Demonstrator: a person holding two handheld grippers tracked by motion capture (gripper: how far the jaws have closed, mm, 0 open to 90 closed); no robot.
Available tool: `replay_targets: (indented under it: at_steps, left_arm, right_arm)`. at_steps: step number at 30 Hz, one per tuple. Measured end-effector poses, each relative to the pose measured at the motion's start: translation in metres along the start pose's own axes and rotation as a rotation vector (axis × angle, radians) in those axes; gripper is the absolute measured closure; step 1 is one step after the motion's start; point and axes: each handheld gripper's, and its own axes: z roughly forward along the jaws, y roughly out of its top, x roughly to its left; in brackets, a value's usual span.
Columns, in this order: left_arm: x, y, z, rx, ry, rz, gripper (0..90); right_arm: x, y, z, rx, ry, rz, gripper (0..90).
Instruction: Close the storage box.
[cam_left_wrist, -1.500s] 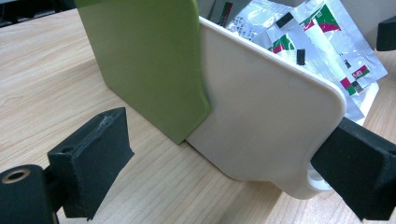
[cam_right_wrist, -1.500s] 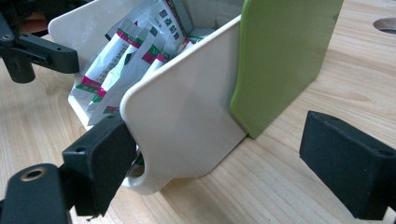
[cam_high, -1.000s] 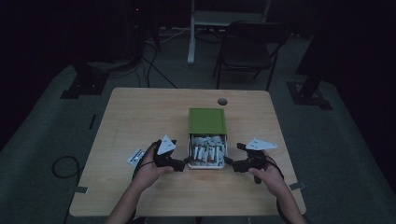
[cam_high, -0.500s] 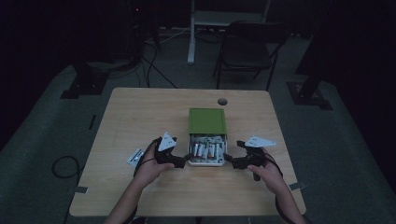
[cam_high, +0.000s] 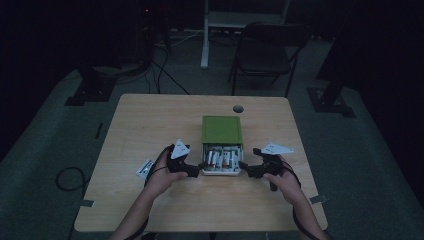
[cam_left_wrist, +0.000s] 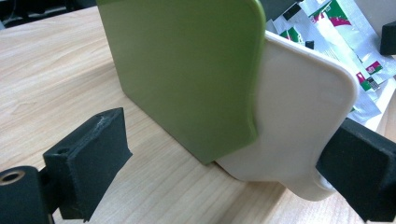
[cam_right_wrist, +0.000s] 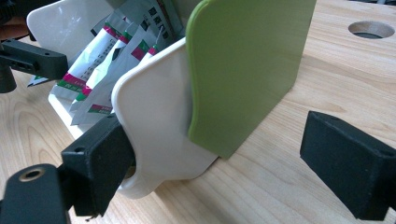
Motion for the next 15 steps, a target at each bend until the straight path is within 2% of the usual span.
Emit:
replay_targets:
  at_steps: [15]
  left_arm:
    - [0.0053,0.0012,0.0073,-0.002,0.014,-0.025,3.1]
  right_arm:
    - [-0.0055,0.0040,0.0044,0.002,-0.017,0.009,10.2]
